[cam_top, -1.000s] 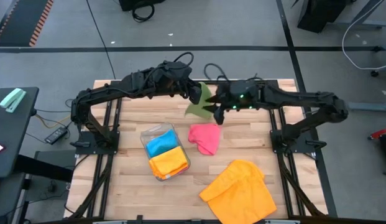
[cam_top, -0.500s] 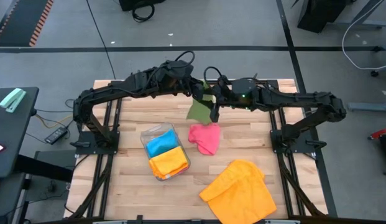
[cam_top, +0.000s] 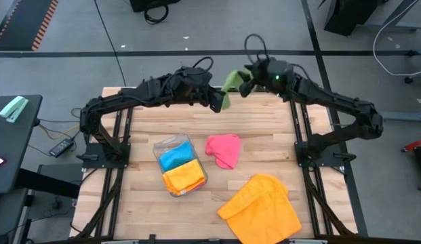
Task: Fold microfiber towels
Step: Fold the green towel
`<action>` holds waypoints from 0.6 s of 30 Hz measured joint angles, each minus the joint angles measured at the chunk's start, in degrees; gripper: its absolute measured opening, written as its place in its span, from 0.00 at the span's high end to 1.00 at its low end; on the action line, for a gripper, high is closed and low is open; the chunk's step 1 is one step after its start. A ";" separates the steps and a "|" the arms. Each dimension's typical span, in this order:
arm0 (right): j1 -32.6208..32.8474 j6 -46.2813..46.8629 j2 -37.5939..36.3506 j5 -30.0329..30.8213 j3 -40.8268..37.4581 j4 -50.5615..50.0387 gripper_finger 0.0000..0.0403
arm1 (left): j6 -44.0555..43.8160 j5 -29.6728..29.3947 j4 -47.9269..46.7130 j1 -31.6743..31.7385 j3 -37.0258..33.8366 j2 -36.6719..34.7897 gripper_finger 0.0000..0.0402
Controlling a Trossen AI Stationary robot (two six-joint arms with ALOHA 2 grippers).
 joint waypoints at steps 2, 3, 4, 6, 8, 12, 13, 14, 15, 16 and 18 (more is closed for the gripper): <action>-1.82 1.16 0.33 -8.03 0.00 -0.21 0.53 | 0.06 0.19 -0.17 -0.04 0.00 0.07 0.96; -1.92 1.91 0.72 -13.08 0.04 -0.59 0.53 | 0.16 0.21 -0.17 -0.06 0.00 0.09 0.95; -1.67 2.37 1.14 -17.31 0.04 -1.47 0.53 | 0.18 0.21 -0.19 -0.04 0.00 0.07 0.95; -0.10 3.70 1.78 -22.32 0.02 -2.92 0.53 | 0.40 0.15 -0.75 0.39 0.00 0.07 0.96; 1.97 4.41 1.51 -22.51 -0.02 -2.02 0.53 | 0.91 0.04 -2.71 0.58 0.00 0.07 0.98; 6.05 0.69 0.50 -17.35 0.07 0.43 0.53 | 0.88 -0.01 -5.26 0.80 0.00 0.07 0.97; 6.80 -0.17 0.54 -16.21 0.07 0.37 0.53 | 0.88 0.01 -5.34 0.80 0.00 0.07 0.96; 7.40 -1.01 0.69 -15.64 0.07 0.09 0.53 | 0.95 0.01 -5.31 0.78 0.00 0.07 0.96; 7.90 -1.74 1.00 -15.51 0.07 0.02 0.53 | 1.14 0.03 -5.25 0.69 0.00 0.08 0.95; 8.28 -2.43 1.24 -15.51 0.07 0.02 0.53 | 1.74 0.27 -5.05 0.60 0.00 0.07 0.95; 8.75 -2.89 1.67 -15.51 0.07 -0.30 0.53 | 4.11 2.35 -4.95 0.30 0.00 0.08 0.97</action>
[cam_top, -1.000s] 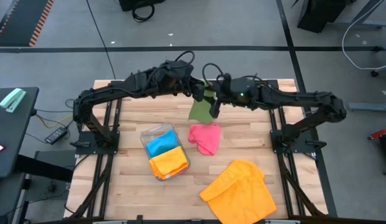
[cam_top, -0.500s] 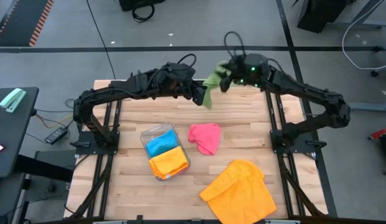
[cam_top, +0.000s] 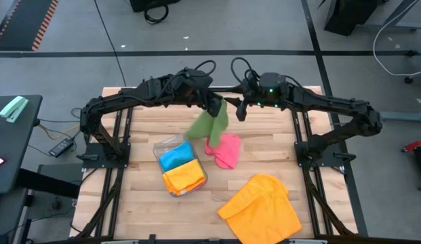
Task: Fold microfiber towels
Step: Fold the green towel
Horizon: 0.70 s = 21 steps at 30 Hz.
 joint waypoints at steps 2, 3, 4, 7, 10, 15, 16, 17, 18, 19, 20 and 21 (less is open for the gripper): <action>0.45 -0.46 0.06 -0.54 0.00 -0.01 0.53 | 3.92 4.21 -0.39 0.09 0.00 0.00 0.98; 0.81 -0.62 0.05 -1.05 0.00 0.18 0.53 | 5.62 6.82 -0.75 0.12 0.00 -0.01 0.98; 1.23 -0.84 -0.02 -1.77 0.00 0.22 0.53 | 6.82 9.69 -1.11 0.14 0.02 -0.01 0.98; 3.11 -2.14 -0.21 -5.82 0.00 0.03 0.53 | 9.10 19.88 -2.46 1.00 0.01 -0.19 0.96; 5.72 -3.18 -0.23 -10.35 0.00 -0.51 0.53 | 9.18 33.12 -4.21 2.34 0.11 -0.32 0.98; 10.46 -5.77 -0.23 -14.59 0.00 -2.68 0.53 | 9.50 46.65 -12.56 3.12 0.11 -0.32 0.96; 11.24 -6.20 -0.22 -14.82 0.00 -2.66 0.53 | 10.03 46.69 -14.13 3.10 0.11 -0.32 0.96; 11.94 -6.68 -0.03 -14.88 0.00 -2.59 0.53 | 10.51 46.71 -15.37 3.01 0.09 -0.31 0.95; 12.57 -7.03 0.24 -14.86 0.00 -2.44 0.53 | 10.69 46.71 -15.98 2.95 0.09 -0.26 0.95; 13.07 -7.05 0.74 -14.61 0.00 -2.67 0.53 | 10.70 46.71 -15.95 2.90 0.09 -0.25 0.96; 13.43 -6.96 1.41 -13.81 0.00 -2.83 0.53 | 10.71 46.70 -15.82 2.91 0.09 -0.25 0.97; 13.72 -6.63 2.08 -13.08 0.00 -2.87 0.53 | 10.69 46.68 -15.57 2.92 0.09 -0.24 0.98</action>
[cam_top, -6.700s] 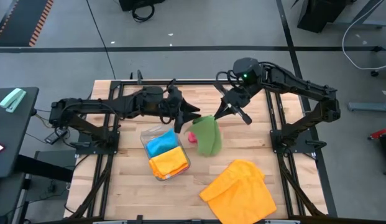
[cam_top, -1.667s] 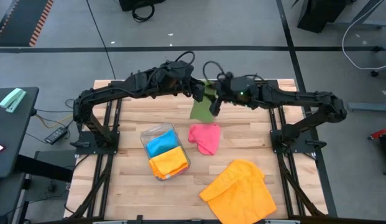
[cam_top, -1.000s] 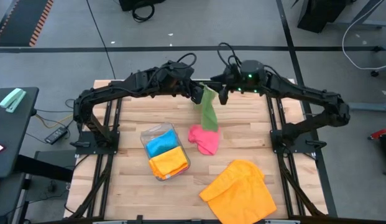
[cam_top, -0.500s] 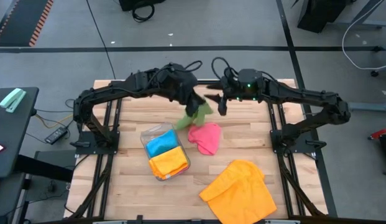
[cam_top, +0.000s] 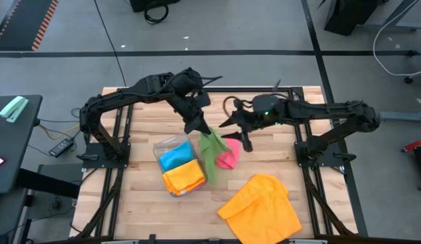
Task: Fold microfiber towels
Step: Fold the green towel
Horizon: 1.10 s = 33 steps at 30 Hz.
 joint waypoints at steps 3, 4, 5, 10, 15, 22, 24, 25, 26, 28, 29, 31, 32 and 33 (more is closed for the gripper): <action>0.30 1.43 1.87 1.72 0.00 0.08 0.53 | -0.29 -0.02 1.01 0.00 0.00 0.04 0.98; 0.30 2.17 2.48 1.78 0.00 0.23 0.53 | -0.56 -0.04 1.22 0.00 0.00 0.04 0.97; 0.28 2.93 3.04 1.94 0.00 0.24 0.53 | -1.08 -0.04 1.43 0.00 0.00 0.04 0.97; 0.30 4.94 5.05 1.93 -0.02 -0.48 0.53 | -1.52 -0.04 1.57 -0.28 0.00 0.04 0.96; 0.24 3.81 6.10 1.93 -0.02 -4.55 0.53 | -1.61 -0.06 1.59 -0.31 0.00 -0.09 0.98; -0.74 2.40 8.22 0.40 -5.99 -7.46 0.53 | -1.85 -0.10 1.74 -0.31 -0.07 -1.25 0.97; -1.13 2.70 8.14 -0.21 -9.48 -6.14 0.53 | -1.94 -0.12 1.43 -0.31 -0.09 -1.42 0.98; -1.34 2.83 8.12 -0.31 -11.10 -4.80 0.53 | -1.98 -0.12 1.49 -0.31 -0.09 -1.46 0.98; -1.74 2.85 7.96 -0.34 -12.58 -3.56 0.53 | -2.12 -0.12 1.47 -0.31 -0.09 -1.53 0.97; -2.67 2.86 7.52 -0.52 -15.09 -2.48 0.53 | -2.46 -0.12 1.46 -0.31 -0.09 -1.60 0.95; -3.23 2.89 7.51 -0.77 -15.94 -1.33 0.53 | -2.66 -0.12 1.40 -0.31 -0.09 -1.60 0.95; -4.18 2.89 7.55 -1.95 -17.02 -1.31 0.54 | -2.79 -0.11 1.34 -0.31 -0.09 -1.60 0.95; -4.42 2.75 7.55 -2.62 -17.52 -1.15 0.55 | -2.78 -0.11 1.28 -0.31 -0.09 -1.60 0.95; -4.44 2.53 7.55 -2.68 -18.16 -0.45 0.56 | -2.79 -0.10 1.23 -0.31 -0.09 -1.60 0.96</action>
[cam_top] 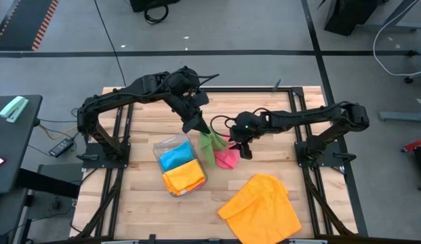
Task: Fold microfiber towels
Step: Fold the green towel
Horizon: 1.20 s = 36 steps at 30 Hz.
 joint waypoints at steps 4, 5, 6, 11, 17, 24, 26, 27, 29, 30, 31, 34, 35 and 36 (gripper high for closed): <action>-0.46 -1.08 0.00 0.01 -1.74 1.30 0.69 | 0.14 0.00 0.02 0.00 0.00 0.00 0.98; -0.66 -1.20 0.00 0.00 -1.96 1.33 0.74 | 0.22 0.00 0.01 0.00 0.00 0.00 0.97; -0.72 -1.20 0.00 0.02 -2.11 1.28 0.79 | 0.25 0.00 -0.02 0.00 0.00 0.00 0.96; -1.89 -1.84 -1.70 0.26 1.28 -1.47 0.97 | 2.61 0.00 -0.11 0.33 0.00 -0.11 0.97; -4.98 -7.68 -3.06 2.29 17.32 -23.57 0.99 | 2.86 -0.42 1.09 3.44 0.02 -2.27 0.96; -11.08 -8.60 -2.99 2.02 38.99 -45.56 0.99 | 2.17 -6.09 3.35 6.20 0.11 -4.23 0.98; -11.97 -7.67 -3.02 0.72 44.48 -50.43 0.99 | 1.42 -4.49 4.86 5.09 0.09 -4.17 0.98; -11.97 -7.24 -3.02 -0.16 46.91 -52.87 0.99 | 1.27 -3.82 5.80 4.19 0.09 -4.17 0.97; -11.78 -6.42 -2.99 -2.68 51.47 -58.13 0.99 | 1.26 -3.11 6.80 2.50 0.09 -4.07 0.95; -11.54 -6.05 -3.01 -4.00 53.34 -60.45 0.99 | 1.08 -2.88 7.09 1.77 0.09 -4.00 0.94; -11.02 -5.28 -3.02 -5.25 55.16 -63.06 0.99 | 0.63 -2.86 7.42 1.11 0.09 -3.94 0.93; -9.75 -2.60 -2.99 -9.09 59.59 -69.52 0.99 | -2.06 -2.57 9.63 -0.26 0.09 -3.91 0.94; -9.14 -1.55 -3.00 -10.97 60.80 -71.01 0.99 | -3.00 -1.86 10.41 -0.72 0.09 -3.91 0.95; -8.37 -0.27 -3.05 -12.99 61.63 -71.51 0.99 | -3.89 -1.08 11.14 -1.35 0.09 -3.91 0.97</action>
